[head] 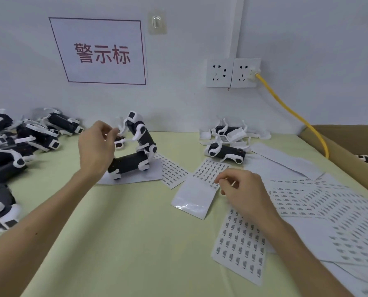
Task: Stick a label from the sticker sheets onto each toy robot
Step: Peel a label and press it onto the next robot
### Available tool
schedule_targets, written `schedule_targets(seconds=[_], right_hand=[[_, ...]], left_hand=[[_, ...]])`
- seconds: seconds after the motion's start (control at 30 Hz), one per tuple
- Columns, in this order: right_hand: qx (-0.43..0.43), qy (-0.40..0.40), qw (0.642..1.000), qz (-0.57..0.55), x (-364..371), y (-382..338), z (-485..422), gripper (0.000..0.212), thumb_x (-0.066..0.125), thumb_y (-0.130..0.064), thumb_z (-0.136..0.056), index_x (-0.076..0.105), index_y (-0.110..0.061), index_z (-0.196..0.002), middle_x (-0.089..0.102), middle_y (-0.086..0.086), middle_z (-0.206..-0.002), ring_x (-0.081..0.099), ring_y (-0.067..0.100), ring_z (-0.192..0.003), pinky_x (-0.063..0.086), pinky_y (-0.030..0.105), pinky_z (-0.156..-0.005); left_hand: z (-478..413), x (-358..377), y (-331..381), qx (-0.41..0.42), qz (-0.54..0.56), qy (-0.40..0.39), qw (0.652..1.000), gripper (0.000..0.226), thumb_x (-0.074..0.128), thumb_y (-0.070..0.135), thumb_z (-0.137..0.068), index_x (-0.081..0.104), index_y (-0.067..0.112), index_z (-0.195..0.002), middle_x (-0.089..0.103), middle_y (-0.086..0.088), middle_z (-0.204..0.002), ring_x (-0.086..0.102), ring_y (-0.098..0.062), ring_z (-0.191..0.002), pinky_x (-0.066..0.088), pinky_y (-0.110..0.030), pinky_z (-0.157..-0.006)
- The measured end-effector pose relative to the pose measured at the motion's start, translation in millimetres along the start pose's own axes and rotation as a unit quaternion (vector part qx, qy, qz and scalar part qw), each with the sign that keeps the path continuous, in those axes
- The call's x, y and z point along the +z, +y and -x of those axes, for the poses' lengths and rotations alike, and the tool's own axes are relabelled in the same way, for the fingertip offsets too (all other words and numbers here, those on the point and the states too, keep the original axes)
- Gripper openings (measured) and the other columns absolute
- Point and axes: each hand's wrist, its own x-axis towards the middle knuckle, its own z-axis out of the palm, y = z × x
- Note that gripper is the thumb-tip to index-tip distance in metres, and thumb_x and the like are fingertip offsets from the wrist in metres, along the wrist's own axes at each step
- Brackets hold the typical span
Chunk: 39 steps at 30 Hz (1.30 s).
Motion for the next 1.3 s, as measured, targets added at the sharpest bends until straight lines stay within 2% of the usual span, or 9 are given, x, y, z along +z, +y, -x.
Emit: schedule_targets(seconds=[0.1, 0.17, 0.4, 0.53, 0.67, 0.73, 0.87, 1.07, 1.3], right_hand=[[0.004, -0.003, 1.000, 0.003, 0, 0, 0, 0.024, 0.061, -0.024, -0.093, 0.071, -0.039, -0.077, 0.066, -0.018, -0.068, 0.063, 0.009, -0.060, 0.054, 0.031, -0.059], [0.004, -0.003, 1.000, 0.000, 0, 1, 0, 0.024, 0.061, -0.024, -0.093, 0.071, -0.039, -0.077, 0.067, -0.018, -0.068, 0.064, 0.009, -0.060, 0.055, 0.032, -0.059], [0.000, -0.001, 1.000, 0.006, 0, 1, -1, 0.023, 0.061, -0.026, -0.094, 0.071, -0.040, -0.078, 0.067, -0.023, -0.072, 0.065, 0.009, -0.061, 0.057, 0.033, -0.060], [-0.010, -0.003, 1.000, 0.008, 0, -1, 1, 0.023, 0.061, -0.025, -0.094, 0.072, -0.039, -0.079, 0.066, -0.022, -0.071, 0.066, 0.009, -0.062, 0.056, 0.033, -0.061], [-0.042, 0.017, 0.997, -0.064, -3, -5, 4, 0.021, 0.068, -0.031, -0.094, 0.069, -0.043, -0.111, 0.068, -0.020, -0.091, 0.066, 0.002, -0.073, 0.048, 0.021, -0.064], [-0.052, -0.025, 0.986, -0.158, -6, -10, 5, 0.052, 0.073, -0.044, -0.090, 0.052, -0.045, -0.137, 0.063, -0.023, -0.117, 0.067, -0.001, -0.092, 0.050, 0.021, -0.075], [-0.053, -0.080, 0.949, -0.300, -4, -21, 11, 0.084, 0.075, -0.060, -0.076, 0.031, -0.054, -0.147, 0.049, -0.028, -0.139, 0.061, 0.000, -0.119, 0.052, 0.023, -0.091], [-0.027, 0.012, 0.956, -0.292, -7, -26, 10, 0.067, 0.074, -0.058, -0.080, 0.051, -0.043, -0.140, 0.059, -0.012, -0.125, 0.064, 0.005, -0.103, 0.053, 0.025, -0.087], [-0.036, -0.001, 0.944, -0.328, -10, -29, 12, 0.049, 0.075, -0.046, -0.075, 0.062, -0.033, -0.120, 0.068, -0.013, -0.118, 0.069, 0.016, -0.097, 0.055, 0.031, -0.089]], left_hand=[[-1, 3, 5, -0.069, 0.119, -0.029, 0.990, 0.013, 0.057, 0.016, -0.106, 0.058, 0.005, -0.099, 0.073, -0.006, -0.083, 0.071, -0.005, -0.062, 0.052, -0.019, -0.055], [3, 7, 9, -0.102, 0.181, -0.013, 0.978, 0.011, 0.056, 0.012, -0.106, 0.056, 0.005, -0.098, 0.075, -0.009, -0.085, 0.075, -0.012, -0.067, 0.060, -0.024, -0.062], [10, 7, 34, 0.061, 0.155, 0.023, 0.986, 0.016, 0.059, 0.010, -0.105, 0.053, 0.011, -0.089, 0.072, -0.001, -0.074, 0.075, -0.009, -0.071, 0.061, -0.035, -0.072], [17, 5, 69, 0.047, 0.258, 0.054, 0.963, 0.016, 0.059, 0.011, -0.104, 0.052, 0.011, -0.089, 0.074, 0.001, -0.075, 0.076, -0.009, -0.073, 0.062, -0.030, -0.072], [30, 13, 104, -0.199, 0.496, 0.018, 0.845, 0.013, 0.051, 0.004, -0.108, 0.058, 0.007, -0.097, 0.077, -0.008, -0.079, 0.077, -0.019, -0.067, 0.060, -0.024, -0.064], [49, 19, 113, -0.296, 0.576, -0.051, 0.760, 0.013, 0.044, 0.001, -0.109, 0.056, -0.002, -0.113, 0.077, -0.016, -0.084, 0.077, -0.017, -0.065, 0.060, -0.021, -0.061], [101, 35, 112, -0.373, 0.611, -0.135, 0.685, 0.031, 0.050, 0.003, -0.107, 0.052, -0.013, -0.134, 0.078, -0.014, -0.078, 0.077, -0.014, -0.067, 0.059, -0.018, -0.059], [124, 42, 104, -0.382, 0.596, -0.183, 0.682, 0.015, 0.046, 0.006, -0.109, 0.060, 0.000, -0.108, 0.079, -0.008, -0.077, 0.077, -0.013, -0.069, 0.059, -0.018, -0.060], [130, 36, 100, -0.360, 0.621, -0.230, 0.657, 0.036, 0.068, 0.014, -0.089, 0.060, 0.001, -0.121, 0.078, -0.006, -0.082, 0.077, -0.012, -0.074, 0.060, -0.020, -0.065]])
